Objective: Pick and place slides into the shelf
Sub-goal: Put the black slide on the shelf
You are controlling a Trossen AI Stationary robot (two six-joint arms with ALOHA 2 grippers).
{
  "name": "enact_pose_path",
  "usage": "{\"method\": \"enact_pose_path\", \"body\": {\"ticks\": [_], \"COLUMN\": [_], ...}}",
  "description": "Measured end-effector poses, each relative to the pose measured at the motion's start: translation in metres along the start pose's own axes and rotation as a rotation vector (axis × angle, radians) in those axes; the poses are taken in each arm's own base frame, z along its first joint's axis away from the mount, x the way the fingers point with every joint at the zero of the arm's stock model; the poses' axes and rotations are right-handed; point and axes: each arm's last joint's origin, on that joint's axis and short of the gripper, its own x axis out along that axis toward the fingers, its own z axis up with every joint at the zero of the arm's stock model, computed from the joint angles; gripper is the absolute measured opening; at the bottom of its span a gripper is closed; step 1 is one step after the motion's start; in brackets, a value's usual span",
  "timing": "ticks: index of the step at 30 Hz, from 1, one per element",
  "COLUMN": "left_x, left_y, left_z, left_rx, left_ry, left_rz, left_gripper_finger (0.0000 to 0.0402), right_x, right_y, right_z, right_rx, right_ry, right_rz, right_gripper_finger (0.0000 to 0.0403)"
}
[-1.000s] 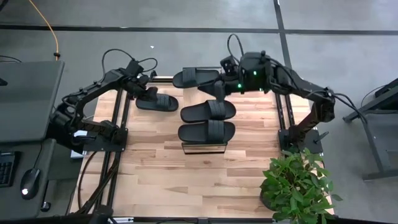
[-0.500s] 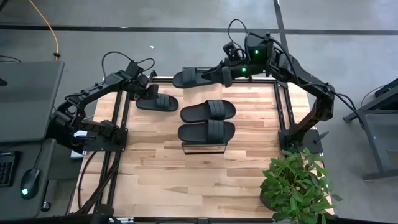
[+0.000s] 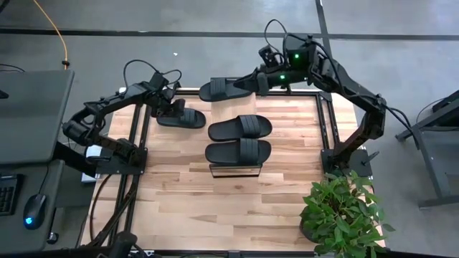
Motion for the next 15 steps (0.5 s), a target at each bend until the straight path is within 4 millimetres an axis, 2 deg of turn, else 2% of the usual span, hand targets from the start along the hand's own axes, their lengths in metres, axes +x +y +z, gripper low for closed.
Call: {"method": "enact_pose_path", "body": {"ticks": [7,15], "left_x": [0.006,0.010], "left_y": [0.001,0.002], "left_z": [0.003,0.006], "left_rx": [0.005,0.005], "left_ry": [0.012,0.009], "left_rz": [-0.007,-0.025], "left_gripper_finger": [0.0211,0.0211], "right_x": [-0.005,-0.006], "right_y": [-0.010,-0.011], "right_z": [0.007,0.010], "right_rx": [0.011,0.005], "right_ry": [-0.022,-0.034], "right_rz": [-0.022,-0.015], "right_gripper_finger": [0.0158,0.0158]}}
